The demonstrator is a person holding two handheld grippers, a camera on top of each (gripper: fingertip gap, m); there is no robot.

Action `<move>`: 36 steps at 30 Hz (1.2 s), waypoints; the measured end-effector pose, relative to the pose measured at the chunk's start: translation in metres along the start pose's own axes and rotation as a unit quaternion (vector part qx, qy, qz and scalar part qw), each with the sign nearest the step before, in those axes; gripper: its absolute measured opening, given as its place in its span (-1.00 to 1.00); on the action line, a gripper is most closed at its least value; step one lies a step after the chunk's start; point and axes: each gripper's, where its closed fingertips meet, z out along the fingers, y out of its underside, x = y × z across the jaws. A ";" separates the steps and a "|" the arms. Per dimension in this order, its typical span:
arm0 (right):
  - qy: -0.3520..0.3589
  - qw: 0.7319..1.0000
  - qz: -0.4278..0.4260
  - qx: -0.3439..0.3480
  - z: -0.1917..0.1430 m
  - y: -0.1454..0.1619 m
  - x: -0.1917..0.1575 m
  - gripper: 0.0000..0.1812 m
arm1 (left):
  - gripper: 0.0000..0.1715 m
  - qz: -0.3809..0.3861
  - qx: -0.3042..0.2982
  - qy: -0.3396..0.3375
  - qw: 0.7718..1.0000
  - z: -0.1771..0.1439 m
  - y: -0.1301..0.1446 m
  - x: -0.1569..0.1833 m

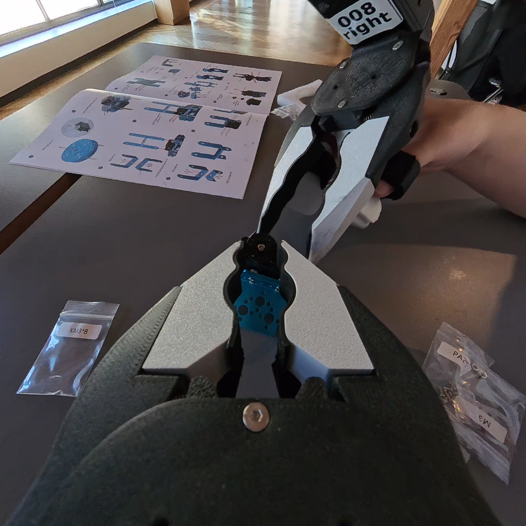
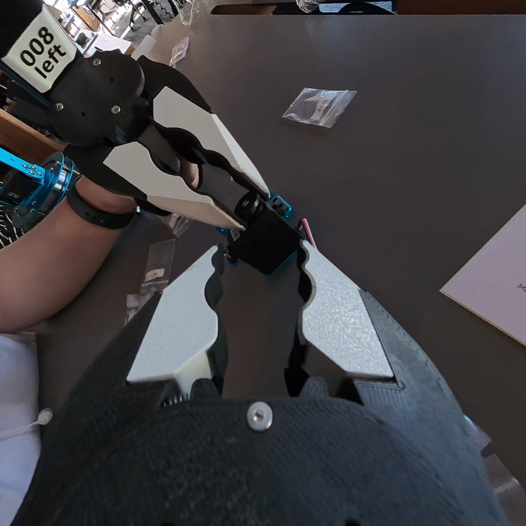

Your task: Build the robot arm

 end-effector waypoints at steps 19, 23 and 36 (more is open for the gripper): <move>0.005 1.000 -0.015 -0.003 -0.002 0.004 0.005 -0.45 | -0.75 0.023 -0.005 -0.008 1.000 0.002 0.000 0.002; 0.002 1.000 -0.020 0.008 -0.002 0.003 0.005 -0.46 | -0.75 0.024 -0.003 -0.007 1.000 0.002 0.000 0.002; -0.033 0.996 -0.019 0.085 -0.010 -0.013 -0.006 -0.41 | -0.60 -0.020 0.053 -0.007 0.998 -0.011 -0.015 -0.005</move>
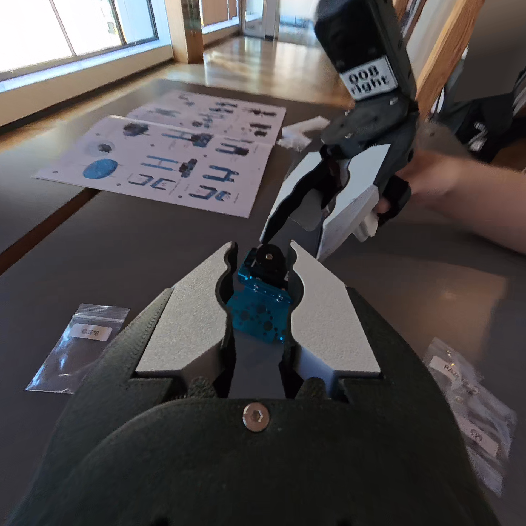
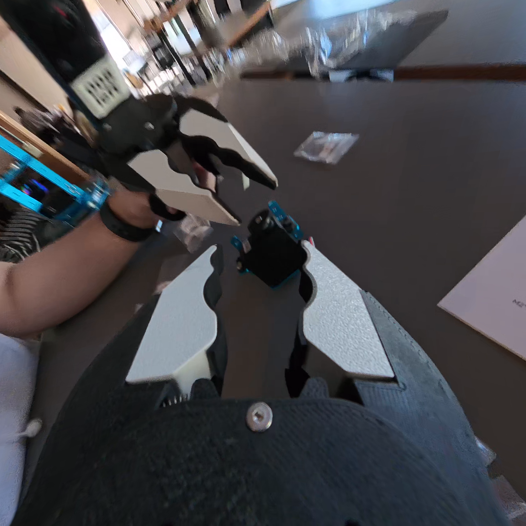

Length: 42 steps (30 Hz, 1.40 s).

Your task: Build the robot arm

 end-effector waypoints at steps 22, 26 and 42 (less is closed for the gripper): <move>0.057 0.954 -0.289 -0.060 -0.004 0.029 0.004 -0.41 | -0.60 0.081 -0.052 -0.041 0.994 -0.008 -0.017 0.014; 0.056 0.955 -0.285 -0.059 -0.004 0.028 0.005 -0.39 | -0.59 0.159 -0.123 -0.099 0.975 -0.014 -0.016 0.030; 0.034 0.951 -0.293 -0.094 0.013 0.028 0.010 -0.33 | -0.69 0.239 -0.232 -0.313 0.890 -0.009 0.039 0.032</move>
